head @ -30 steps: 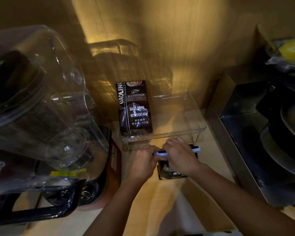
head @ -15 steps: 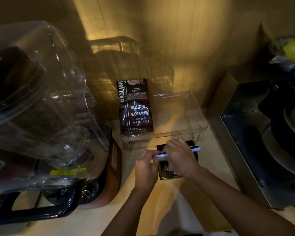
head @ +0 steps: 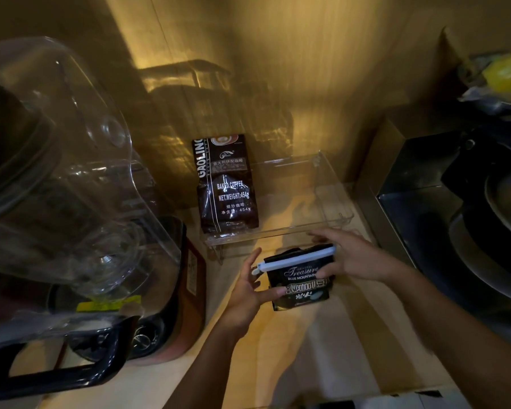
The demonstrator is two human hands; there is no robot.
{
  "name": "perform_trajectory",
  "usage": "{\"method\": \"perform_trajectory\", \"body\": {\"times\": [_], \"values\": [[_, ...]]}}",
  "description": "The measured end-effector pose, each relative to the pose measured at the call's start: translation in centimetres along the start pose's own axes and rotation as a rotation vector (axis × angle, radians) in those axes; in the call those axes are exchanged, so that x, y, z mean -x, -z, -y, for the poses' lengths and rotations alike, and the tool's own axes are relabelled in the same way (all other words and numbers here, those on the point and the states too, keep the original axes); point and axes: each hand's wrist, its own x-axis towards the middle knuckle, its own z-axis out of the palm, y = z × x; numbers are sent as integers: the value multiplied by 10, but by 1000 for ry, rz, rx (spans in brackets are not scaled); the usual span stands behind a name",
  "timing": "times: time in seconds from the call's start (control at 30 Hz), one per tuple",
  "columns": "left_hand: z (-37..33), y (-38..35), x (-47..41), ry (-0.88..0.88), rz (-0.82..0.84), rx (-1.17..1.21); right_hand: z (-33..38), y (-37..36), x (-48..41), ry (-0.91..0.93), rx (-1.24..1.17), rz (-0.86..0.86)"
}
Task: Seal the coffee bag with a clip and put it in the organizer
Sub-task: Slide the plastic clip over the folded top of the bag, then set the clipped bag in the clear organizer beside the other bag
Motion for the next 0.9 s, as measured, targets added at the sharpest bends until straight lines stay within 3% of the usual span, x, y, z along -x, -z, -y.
{"method": "perform_trajectory", "body": {"times": [0.17,0.33,0.5,0.63,0.77,0.9], "values": [[17,1,-8,56,138,50,-32,-17,8,-83,-533,69],[37,-10,-14,69,122,-122,-58,-62,7,-77,-763,91],[60,-18,-15,66,-128,-223,-71,-79,3,-114,-677,-16],[59,-21,-12,78,-122,-87,-70,-83,-3,-204,-478,-114],[42,-26,-4,16,-186,-248,-62,-75,-1,-251,-411,-130],[20,-34,4,-39,-230,-239,-46,-55,9,-181,-390,-149]]}}
